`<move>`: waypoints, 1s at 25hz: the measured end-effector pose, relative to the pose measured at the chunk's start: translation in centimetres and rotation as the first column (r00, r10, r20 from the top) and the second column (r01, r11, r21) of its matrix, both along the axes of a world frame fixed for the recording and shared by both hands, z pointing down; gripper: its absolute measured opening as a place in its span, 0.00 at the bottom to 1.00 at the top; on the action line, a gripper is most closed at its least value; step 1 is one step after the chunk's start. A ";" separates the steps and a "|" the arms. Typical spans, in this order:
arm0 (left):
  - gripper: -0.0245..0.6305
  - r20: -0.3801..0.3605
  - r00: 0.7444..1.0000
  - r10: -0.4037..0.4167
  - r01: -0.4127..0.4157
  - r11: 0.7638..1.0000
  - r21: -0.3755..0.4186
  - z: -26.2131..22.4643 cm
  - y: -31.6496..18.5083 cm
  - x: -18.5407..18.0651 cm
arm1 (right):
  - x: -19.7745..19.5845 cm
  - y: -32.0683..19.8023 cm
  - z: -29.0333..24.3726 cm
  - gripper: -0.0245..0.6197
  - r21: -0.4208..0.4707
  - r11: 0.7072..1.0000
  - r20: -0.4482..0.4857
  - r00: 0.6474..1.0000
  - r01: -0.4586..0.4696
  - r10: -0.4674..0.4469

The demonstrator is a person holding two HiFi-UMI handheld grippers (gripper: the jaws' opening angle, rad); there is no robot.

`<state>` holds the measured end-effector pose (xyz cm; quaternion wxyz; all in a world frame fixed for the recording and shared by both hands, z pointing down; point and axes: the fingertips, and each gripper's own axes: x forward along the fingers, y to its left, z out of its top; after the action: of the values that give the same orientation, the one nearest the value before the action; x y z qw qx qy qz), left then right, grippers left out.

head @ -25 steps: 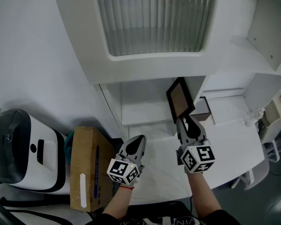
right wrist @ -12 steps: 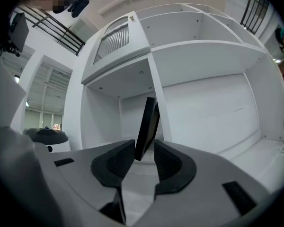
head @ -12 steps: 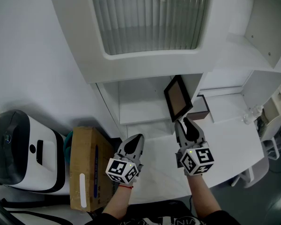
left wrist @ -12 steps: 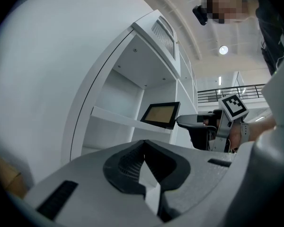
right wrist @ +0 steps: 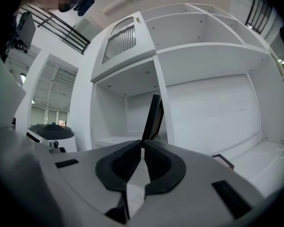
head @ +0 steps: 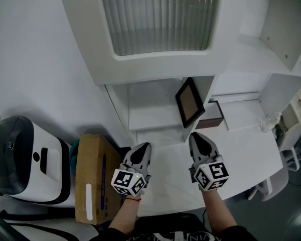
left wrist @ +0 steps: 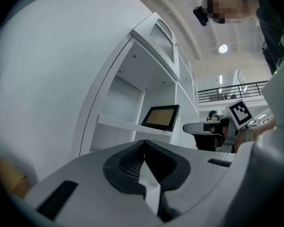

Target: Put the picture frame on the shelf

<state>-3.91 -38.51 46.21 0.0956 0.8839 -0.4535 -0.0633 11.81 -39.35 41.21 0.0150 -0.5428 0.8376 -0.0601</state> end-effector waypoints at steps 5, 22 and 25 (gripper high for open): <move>0.05 0.005 1.000 -0.011 0.011 1.000 0.007 -0.3 1.0 -0.4 | -0.1 1.4 0.4 0.05 0.003 1.000 -0.006 1.000 0.029 -0.029; 0.05 0.016 0.998 -0.059 0.058 0.998 0.018 -0.8 5.2 -2.0 | 0.1 5.9 2.0 0.05 -0.005 0.996 -0.010 0.996 0.086 -0.086; 0.05 0.020 0.997 -0.076 0.076 0.997 0.019 -0.8 5.9 -2.6 | 0.3 6.5 2.1 0.05 0.002 0.996 -0.020 0.996 0.093 -0.093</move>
<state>-6.52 -32.61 45.43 0.0805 0.8674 -0.4871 -0.0618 12.11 -32.88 43.30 0.0047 -0.5039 0.8620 -0.0543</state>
